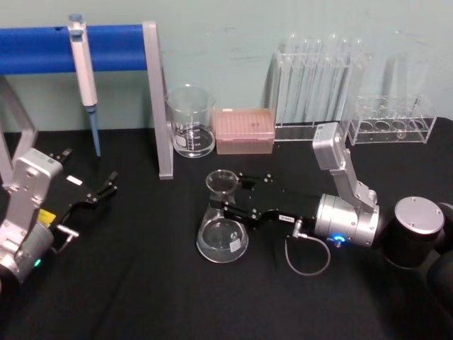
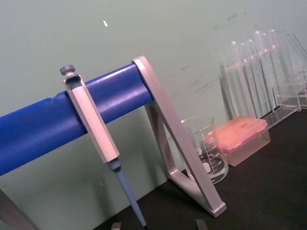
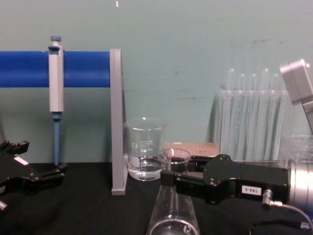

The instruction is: Grasp the erlenmeyer flask with one hand, shake it three times, then place it back.

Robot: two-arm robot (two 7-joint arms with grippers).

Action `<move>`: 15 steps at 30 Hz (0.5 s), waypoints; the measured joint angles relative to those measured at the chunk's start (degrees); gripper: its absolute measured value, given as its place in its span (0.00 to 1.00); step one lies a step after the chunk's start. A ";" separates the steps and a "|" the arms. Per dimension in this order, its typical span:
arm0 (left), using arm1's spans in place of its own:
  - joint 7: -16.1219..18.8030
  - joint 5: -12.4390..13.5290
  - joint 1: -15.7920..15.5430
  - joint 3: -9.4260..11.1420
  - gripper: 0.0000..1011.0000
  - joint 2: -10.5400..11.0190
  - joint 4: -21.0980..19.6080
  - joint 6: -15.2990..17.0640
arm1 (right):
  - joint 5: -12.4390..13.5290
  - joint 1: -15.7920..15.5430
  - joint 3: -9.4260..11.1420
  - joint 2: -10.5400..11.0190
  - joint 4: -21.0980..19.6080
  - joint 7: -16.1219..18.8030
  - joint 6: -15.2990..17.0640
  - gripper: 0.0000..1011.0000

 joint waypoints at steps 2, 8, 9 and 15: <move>0.00 0.00 0.00 0.00 0.99 0.00 0.00 0.00 | 0.00 0.00 0.00 0.00 0.00 0.00 0.00 0.45; 0.00 0.00 0.00 0.00 0.99 0.00 0.00 0.00 | 0.00 0.00 0.00 0.00 0.00 0.00 0.00 0.45; 0.00 0.00 0.00 0.00 0.99 0.00 0.00 0.00 | 0.00 0.00 0.00 0.00 0.00 0.00 0.00 0.45; 0.00 0.00 0.00 0.00 0.99 0.00 0.00 0.00 | 0.00 0.00 0.00 0.00 0.00 0.00 0.00 0.45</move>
